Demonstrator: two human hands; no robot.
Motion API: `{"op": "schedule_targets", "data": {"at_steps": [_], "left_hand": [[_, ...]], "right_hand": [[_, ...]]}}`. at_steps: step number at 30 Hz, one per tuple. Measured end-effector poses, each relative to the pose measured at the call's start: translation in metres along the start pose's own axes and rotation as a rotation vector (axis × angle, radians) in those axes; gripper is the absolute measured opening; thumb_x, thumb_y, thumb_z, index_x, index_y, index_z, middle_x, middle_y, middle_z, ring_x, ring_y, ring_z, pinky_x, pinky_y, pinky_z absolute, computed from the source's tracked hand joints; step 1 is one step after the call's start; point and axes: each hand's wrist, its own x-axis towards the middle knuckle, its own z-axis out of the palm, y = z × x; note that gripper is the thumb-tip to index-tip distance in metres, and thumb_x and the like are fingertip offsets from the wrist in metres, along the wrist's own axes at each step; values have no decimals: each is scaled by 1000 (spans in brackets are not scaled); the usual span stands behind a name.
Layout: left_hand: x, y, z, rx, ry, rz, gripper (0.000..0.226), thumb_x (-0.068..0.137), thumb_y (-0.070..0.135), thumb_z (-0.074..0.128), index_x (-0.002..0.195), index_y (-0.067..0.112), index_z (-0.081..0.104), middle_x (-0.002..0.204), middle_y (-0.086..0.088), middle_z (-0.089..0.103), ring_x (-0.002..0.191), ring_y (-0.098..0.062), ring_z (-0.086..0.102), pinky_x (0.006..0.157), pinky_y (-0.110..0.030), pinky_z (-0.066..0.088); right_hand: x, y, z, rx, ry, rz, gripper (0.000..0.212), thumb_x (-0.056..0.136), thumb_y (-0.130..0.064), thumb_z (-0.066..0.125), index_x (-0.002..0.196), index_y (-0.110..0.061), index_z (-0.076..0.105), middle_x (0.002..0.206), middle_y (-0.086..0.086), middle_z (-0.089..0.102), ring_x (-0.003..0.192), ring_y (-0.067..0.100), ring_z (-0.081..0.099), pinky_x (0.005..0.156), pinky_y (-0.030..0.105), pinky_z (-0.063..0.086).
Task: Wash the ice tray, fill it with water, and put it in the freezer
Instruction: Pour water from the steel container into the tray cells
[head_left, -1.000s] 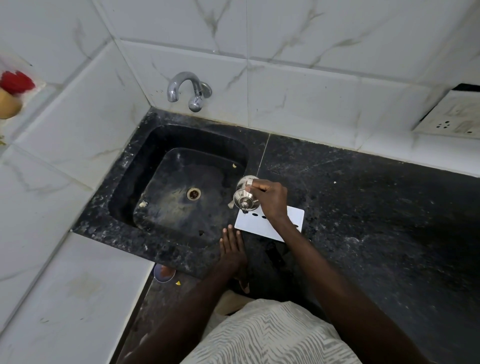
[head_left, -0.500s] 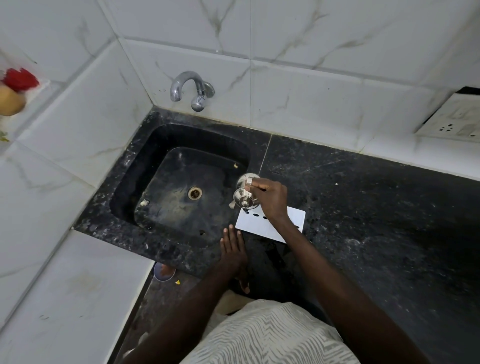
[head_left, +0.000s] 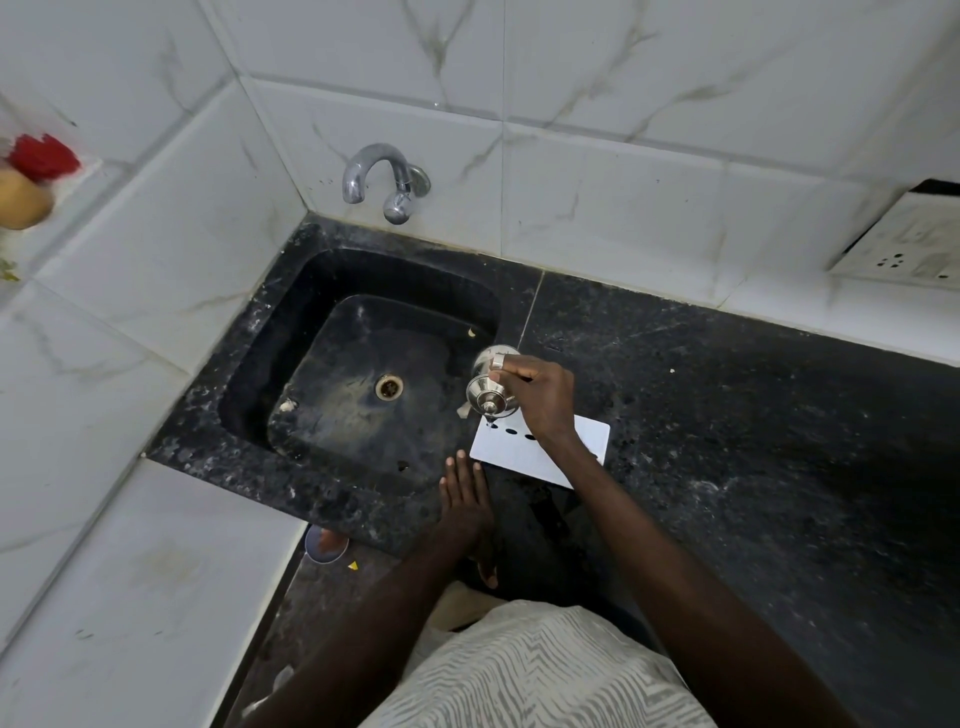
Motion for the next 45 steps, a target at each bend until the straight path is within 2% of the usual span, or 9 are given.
{"op": "schedule_targets", "data": {"at_steps": [3,9,13,18,21,27,38,42,45], "left_hand": [[4,-1,2,8,-12,3,166,57,48,97,149,-16,-26,137,-39,-46,131,-53,-43,120,-65,-11],[5,-2,2,19,-11,-9,168,55,49,98,148,-15,-28,146,-41,-42,135,-54,-41,121,-65,-11],[6,-2,2,25,-10,-7,170,54,51,98,149,-15,-27,150,-43,-38,129,-52,-43,121,-65,-10],[5,-2,3,10,-13,-4,163,60,46,97,152,-14,-24,146,-39,-42,143,-58,-33,121,-64,-10],[7,-2,1,18,-37,-2,165,60,47,97,149,-13,-28,149,-42,-40,142,-58,-35,123,-65,-10],[13,-2,4,-3,-52,-23,168,58,47,98,150,-12,-29,142,-39,-46,137,-57,-41,121,-65,-13],[14,-2,8,-25,13,-5,158,66,52,92,151,-14,-23,151,-42,-37,132,-51,-41,121,-64,-10],[24,-7,19,-55,18,14,168,59,59,93,144,-15,-31,146,-40,-45,131,-56,-48,121,-69,-8],[31,-11,26,-50,146,-5,168,57,63,89,141,-14,-34,143,-38,-51,134,-56,-44,120,-75,9]], "right_hand": [[0,0,0,-5,-1,-9,21,78,-7,86,98,-8,83,101,4,80,87,-11,70,87,21,57],[2,0,0,-15,21,10,20,78,-8,87,98,-8,83,100,5,80,87,-5,71,84,14,54],[8,2,-7,7,4,102,22,79,-16,88,100,-11,84,99,0,81,90,7,75,85,26,59],[21,13,-23,88,47,287,10,78,-20,89,86,-17,85,83,-2,80,84,18,77,80,45,64],[30,12,-39,110,103,359,16,84,-12,83,72,-21,79,74,1,77,71,19,73,70,38,61],[69,27,-72,96,154,416,15,84,-9,82,70,-11,79,68,4,74,61,9,61,64,29,54],[127,53,-100,14,30,484,23,85,-18,83,64,-13,76,56,3,68,50,11,54,54,26,42],[135,58,-102,-2,-23,482,19,85,-16,84,67,-12,77,69,10,73,60,16,62,62,28,49],[137,63,-102,3,-38,490,16,84,-13,84,73,-6,77,80,20,74,69,21,64,68,33,50]]}}
